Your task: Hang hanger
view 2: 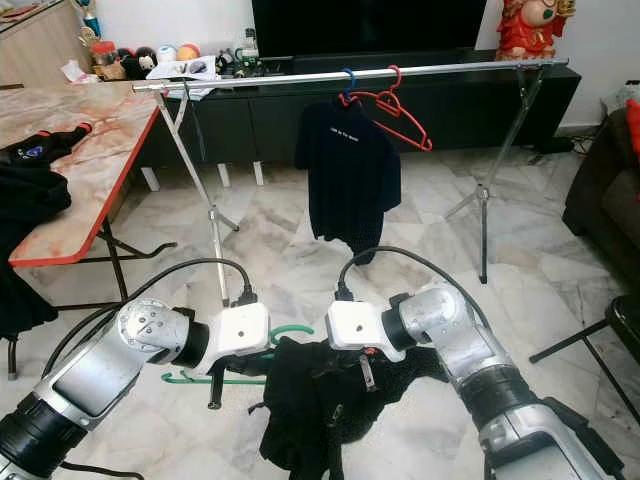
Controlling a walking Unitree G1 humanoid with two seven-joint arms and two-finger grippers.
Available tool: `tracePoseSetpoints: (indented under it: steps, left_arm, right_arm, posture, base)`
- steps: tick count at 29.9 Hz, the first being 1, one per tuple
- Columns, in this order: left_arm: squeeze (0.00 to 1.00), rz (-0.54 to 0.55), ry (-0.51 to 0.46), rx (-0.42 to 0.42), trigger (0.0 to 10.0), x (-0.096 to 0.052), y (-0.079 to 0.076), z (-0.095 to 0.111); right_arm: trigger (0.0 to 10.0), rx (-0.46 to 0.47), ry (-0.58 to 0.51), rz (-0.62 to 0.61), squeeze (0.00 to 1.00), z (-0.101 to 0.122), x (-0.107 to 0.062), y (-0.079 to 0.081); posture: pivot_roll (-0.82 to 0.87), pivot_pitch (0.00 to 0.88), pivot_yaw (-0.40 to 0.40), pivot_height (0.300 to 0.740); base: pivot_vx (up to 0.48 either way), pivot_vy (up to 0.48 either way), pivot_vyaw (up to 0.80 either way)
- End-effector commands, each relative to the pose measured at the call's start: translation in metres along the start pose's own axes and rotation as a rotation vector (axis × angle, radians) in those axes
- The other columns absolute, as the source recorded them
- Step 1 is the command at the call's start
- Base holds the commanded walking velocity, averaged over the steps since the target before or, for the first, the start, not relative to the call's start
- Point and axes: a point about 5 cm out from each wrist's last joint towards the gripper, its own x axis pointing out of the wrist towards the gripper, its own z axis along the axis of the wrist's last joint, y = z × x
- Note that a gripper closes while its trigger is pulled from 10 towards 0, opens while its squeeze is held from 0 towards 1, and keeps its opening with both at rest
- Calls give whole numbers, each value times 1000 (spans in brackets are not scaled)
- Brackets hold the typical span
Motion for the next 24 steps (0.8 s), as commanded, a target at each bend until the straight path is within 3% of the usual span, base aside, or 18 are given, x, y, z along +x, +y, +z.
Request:
tracePoseSetpoints:
  steps: [1, 5, 6, 11, 21, 24]
  left_arm:
    - [0, 71, -27, 42, 10000, -8, 13, 11]
    - [0, 56, -42, 39, 10000, -8, 12, 12]
    - [1000, 46, -40, 44, 10000, -9, 11, 11]
    - [1000, 41, -8, 53, 10000, -14, 12, 7]
    - [1000, 3, 80, 57, 10000, -39, 11, -4]
    - [1000, 16, 122, 45, 10000, -52, 11, -10]
  right_arm:
    - [0, -17, 6, 42, 0, 1, 6, 2]
    - [0, -18, 8, 44, 0, 1, 5, 2]
    - [0, -18, 14, 44, 0, 0, 4, 2]
    - [0, -24, 34, 40, 0, -3, 2, 2]
    - [0, -21, 104, 35, 0, -15, -6, 5]
    - [0, -16, 140, 0, 0, -21, -11, 4]
  posture:
    - [52, 81, 55, 740]
    - [53, 85, 52, 740]
    - [53, 85, 52, 740]
    - [57, 87, 48, 740]
    - [61, 91, 41, 740]
    - [64, 90, 39, 740]
  base:
    - [0, 0, 0]
    - [0, 0, 0]
    - [0, 0, 0]
    - [0, 0, 0]
    - [0, 0, 0]
    - [0, 0, 0]
